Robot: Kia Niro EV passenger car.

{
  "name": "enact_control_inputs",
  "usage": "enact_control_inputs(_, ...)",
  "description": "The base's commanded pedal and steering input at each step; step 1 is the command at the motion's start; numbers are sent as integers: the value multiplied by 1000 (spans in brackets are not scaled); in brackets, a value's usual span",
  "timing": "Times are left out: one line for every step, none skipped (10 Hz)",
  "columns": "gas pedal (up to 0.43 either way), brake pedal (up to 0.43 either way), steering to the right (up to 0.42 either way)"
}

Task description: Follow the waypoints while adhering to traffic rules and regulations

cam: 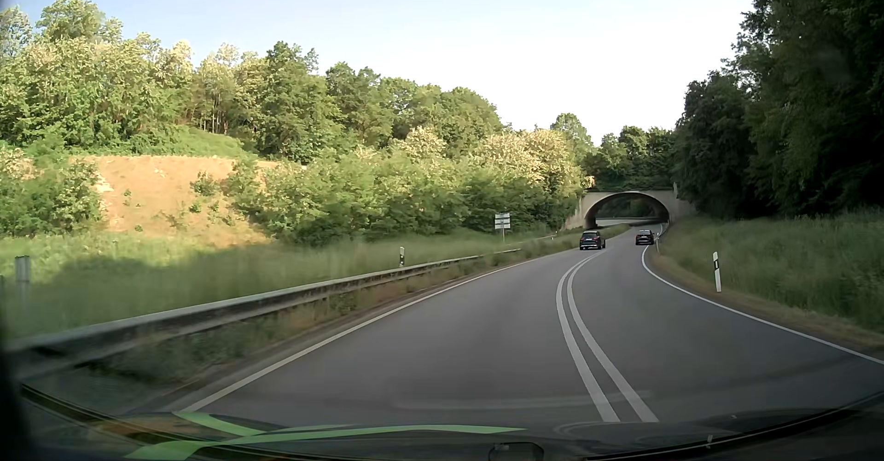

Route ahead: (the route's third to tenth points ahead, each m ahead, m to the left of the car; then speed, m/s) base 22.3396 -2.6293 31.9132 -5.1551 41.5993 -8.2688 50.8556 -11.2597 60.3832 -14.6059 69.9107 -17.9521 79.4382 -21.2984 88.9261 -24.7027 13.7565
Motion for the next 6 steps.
enact_control_inputs(287,0,49)
enact_control_inputs(287,0,49)
enact_control_inputs(287,0,48)
enact_control_inputs(287,0,48)
enact_control_inputs(287,0,49)
enact_control_inputs(280,0,48)
